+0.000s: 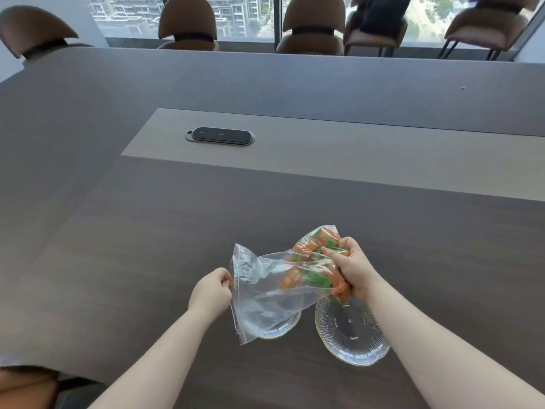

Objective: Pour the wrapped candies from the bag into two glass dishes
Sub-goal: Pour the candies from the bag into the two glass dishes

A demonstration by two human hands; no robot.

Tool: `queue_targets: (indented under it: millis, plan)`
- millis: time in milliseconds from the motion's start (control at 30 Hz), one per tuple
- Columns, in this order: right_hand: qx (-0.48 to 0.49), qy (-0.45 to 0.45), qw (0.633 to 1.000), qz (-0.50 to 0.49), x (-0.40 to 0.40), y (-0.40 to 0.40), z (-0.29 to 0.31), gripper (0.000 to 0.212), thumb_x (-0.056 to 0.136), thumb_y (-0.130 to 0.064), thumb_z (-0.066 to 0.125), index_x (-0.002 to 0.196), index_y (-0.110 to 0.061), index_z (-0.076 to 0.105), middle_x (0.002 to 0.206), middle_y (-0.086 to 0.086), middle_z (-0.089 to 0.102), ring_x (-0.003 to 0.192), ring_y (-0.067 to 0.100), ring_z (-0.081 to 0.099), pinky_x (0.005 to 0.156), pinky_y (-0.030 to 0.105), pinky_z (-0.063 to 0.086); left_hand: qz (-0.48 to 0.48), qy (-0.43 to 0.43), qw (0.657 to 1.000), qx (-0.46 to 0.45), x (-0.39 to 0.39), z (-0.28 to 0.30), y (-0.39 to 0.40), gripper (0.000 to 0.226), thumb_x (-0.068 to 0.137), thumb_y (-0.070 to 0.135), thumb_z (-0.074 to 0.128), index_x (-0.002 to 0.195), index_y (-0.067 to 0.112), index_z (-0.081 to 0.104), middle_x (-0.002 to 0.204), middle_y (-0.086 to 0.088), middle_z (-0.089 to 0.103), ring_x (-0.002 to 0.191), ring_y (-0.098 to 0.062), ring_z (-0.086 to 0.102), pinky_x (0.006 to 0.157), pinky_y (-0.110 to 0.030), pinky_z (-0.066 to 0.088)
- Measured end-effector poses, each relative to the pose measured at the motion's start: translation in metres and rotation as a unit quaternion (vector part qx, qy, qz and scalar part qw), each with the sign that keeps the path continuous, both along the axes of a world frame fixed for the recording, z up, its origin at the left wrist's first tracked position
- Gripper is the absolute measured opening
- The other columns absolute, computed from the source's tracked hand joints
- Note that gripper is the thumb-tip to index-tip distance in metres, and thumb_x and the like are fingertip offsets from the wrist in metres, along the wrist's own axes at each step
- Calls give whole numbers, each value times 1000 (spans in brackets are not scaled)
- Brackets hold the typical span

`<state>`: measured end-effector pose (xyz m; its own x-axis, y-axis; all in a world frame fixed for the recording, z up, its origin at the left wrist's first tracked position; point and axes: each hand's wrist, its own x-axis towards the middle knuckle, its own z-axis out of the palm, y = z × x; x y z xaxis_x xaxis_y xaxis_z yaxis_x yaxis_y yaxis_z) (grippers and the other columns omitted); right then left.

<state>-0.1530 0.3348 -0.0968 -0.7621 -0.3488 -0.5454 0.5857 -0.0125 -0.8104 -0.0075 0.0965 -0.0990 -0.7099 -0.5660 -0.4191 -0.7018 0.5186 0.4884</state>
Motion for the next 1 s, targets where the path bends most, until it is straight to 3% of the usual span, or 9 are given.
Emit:
queue_targets:
  millis: [267,333,400,533,633,733,867,933,1000]
  plan:
    - [50,155,985,53,-2,-16,21,29,78,-10,74,74,-21,47,79,10,60,72,24,62,71,45,55,-17,-87,996,-15,1,-12,9,19,84,21,47,86,28,65,104,0,69,96,-23,59,80,-28,45]
    - [57,177,980,71,-2,-21,29,30,77,-12,74,71,-21,46,76,10,57,70,21,58,69,42,54,-14,-115,993,-15,2,-12,9,16,82,23,48,81,31,61,107,1,68,96,-22,58,84,-30,47]
    - [71,201,973,91,-2,-24,35,28,77,-12,74,74,-17,46,73,8,52,68,19,53,66,38,50,-1,-113,994,-10,0,-9,8,16,82,27,48,89,30,62,110,2,68,96,-21,58,86,-30,47]
    - [97,230,963,104,0,-28,40,29,78,-10,72,80,-5,44,69,5,49,64,16,48,61,31,46,14,-8,1000,2,-8,-5,7,35,84,20,49,118,23,58,126,2,63,117,-19,57,98,-32,44]
    - [99,235,961,108,2,-30,42,28,78,-9,71,79,-6,44,66,0,48,61,14,47,59,28,46,-34,46,997,51,-17,0,12,45,85,20,52,130,22,51,137,5,55,125,-15,50,103,-29,39]
    - [98,238,959,121,2,-33,45,28,77,-11,72,79,-9,44,69,3,50,63,15,49,61,31,48,-90,29,993,72,-25,3,17,56,83,17,53,137,26,42,140,4,51,117,-14,52,99,-25,38]
    - [77,239,959,135,4,-37,52,29,76,-9,73,79,-9,44,72,5,50,65,16,49,62,31,47,-136,-7,988,79,-32,-5,15,74,72,26,54,141,37,31,144,9,44,134,-17,42,108,-39,39]
    - [69,245,958,134,4,-39,56,28,77,-8,72,79,-9,44,72,4,49,64,14,48,59,27,47,-154,-17,986,70,-37,-23,9,76,67,31,53,137,48,28,142,12,47,135,-14,41,106,-43,41]
    - [70,256,954,136,4,-41,59,28,77,-8,73,78,-11,45,70,3,48,62,13,47,57,23,46,-162,-37,985,40,-42,-16,15,68,71,31,56,135,42,35,138,8,50,134,-14,41,106,-43,39]
